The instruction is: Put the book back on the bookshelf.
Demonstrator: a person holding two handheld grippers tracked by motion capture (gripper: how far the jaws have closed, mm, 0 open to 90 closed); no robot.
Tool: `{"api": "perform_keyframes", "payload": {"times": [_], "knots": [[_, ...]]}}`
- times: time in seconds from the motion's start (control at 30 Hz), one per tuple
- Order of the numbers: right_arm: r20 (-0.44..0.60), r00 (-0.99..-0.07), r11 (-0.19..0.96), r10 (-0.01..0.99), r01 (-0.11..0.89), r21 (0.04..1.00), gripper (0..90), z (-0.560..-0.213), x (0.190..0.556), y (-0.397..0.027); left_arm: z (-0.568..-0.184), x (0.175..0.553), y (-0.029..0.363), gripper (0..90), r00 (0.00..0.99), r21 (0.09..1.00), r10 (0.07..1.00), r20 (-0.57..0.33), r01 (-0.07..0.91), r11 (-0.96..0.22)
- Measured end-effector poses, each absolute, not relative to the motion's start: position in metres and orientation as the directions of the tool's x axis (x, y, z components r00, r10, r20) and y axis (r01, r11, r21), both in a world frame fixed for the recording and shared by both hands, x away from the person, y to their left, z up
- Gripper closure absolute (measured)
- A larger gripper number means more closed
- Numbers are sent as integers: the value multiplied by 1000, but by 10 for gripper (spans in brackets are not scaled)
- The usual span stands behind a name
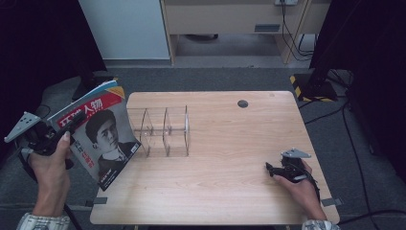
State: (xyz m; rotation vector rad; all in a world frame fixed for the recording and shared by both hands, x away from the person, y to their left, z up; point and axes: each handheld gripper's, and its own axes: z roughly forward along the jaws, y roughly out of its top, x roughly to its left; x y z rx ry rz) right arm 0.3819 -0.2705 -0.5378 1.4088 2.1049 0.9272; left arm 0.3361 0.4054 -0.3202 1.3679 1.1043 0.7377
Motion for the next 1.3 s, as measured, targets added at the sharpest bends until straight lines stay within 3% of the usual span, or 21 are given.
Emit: {"api": "perform_keyframes", "payload": {"times": [0.77, 1.3], "knots": [[7, -386, 257, 923, 628, 735, 198, -538, 382, -271, -337, 382, 385, 868, 300, 984, 943, -145, 144, 105], [7, -388, 258, 922, 627, 735, 198, -538, 382, -271, -355, 390, 383, 868, 293, 984, 940, -173, 100, 149]]}}
